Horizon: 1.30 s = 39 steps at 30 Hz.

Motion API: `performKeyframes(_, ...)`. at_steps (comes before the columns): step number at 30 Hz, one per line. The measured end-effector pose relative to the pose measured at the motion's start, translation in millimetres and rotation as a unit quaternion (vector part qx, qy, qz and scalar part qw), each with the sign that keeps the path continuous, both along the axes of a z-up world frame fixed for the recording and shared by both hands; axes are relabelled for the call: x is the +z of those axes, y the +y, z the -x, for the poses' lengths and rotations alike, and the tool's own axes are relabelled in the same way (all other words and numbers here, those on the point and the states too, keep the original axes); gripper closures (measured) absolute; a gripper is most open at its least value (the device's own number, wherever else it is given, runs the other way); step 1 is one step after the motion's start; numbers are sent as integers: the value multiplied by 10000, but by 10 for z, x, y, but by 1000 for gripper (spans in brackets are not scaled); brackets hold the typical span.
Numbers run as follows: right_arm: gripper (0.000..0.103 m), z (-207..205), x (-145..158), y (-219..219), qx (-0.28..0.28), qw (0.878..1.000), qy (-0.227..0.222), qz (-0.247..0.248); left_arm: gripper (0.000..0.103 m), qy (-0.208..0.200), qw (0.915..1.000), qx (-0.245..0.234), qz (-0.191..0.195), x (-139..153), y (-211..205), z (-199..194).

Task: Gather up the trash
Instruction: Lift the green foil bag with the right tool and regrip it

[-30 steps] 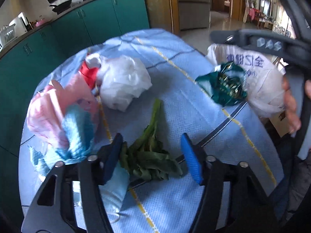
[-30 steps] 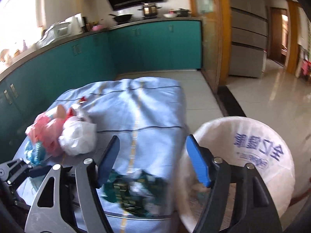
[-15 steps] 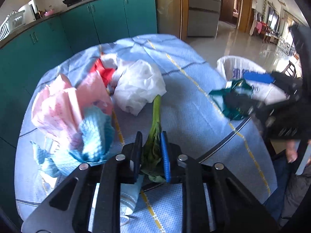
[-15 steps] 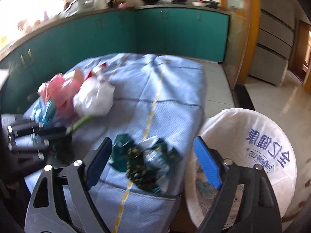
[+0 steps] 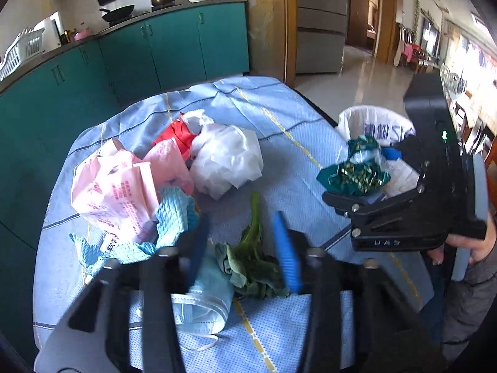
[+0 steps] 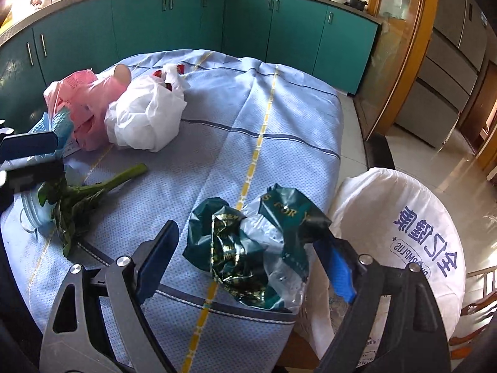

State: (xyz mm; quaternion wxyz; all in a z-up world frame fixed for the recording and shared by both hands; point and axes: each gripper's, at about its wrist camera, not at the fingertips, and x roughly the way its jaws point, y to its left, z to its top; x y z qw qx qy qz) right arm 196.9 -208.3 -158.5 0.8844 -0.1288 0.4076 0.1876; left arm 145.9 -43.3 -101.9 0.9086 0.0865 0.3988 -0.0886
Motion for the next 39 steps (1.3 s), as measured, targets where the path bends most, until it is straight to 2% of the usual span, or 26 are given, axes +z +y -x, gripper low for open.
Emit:
performKeyframes(4, 18, -1, 16, 11, 15, 10000, -33, -20, 52, 273, 9993, -44, -269, -195, -91, -69)
performKeyframes(8, 18, -2, 41, 10, 31, 9999, -78, -90, 52, 588, 9977, -77, -328, -385, -125, -169)
performKeyframes(11, 18, -8, 44, 4, 39, 9999, -86, -101, 62, 613, 9975, -34, -351, -428, -107, -199)
performKeyframes(12, 18, -12, 41, 4, 38, 9999, -81, -97, 69, 623, 9975, -25, -341, -426, -100, -202)
performKeyframes(15, 18, -16, 24, 13, 58, 9999, -44, -81, 75, 622, 9977, 3, -252, -414, -64, -210)
performKeyframes(16, 19, -19, 12, 23, 60, 10000, -34, -47, 77, 594, 9980, 7, -225, -402, -56, -200)
performKeyframes(20, 32, -12, -10, 61, 82, 10000, -51, 7, 79, 370, 9993, -1, -62, -293, -45, -130)
performKeyframes(25, 42, 36, 75, 46, 174, 9993, -221, -226, 79, 20, 9999, 100, 19, -110, -11, -13)
performKeyframes(30, 43, 97, 241, -24, 149, 9965, -578, -589, 79, -308, 9992, 241, 80, 89, 37, 103)
performKeyframes(39, 43, 308, 511, 26, 56, 9873, -1498, -517, 79, -968, 9938, 545, -5, 375, 107, 265)
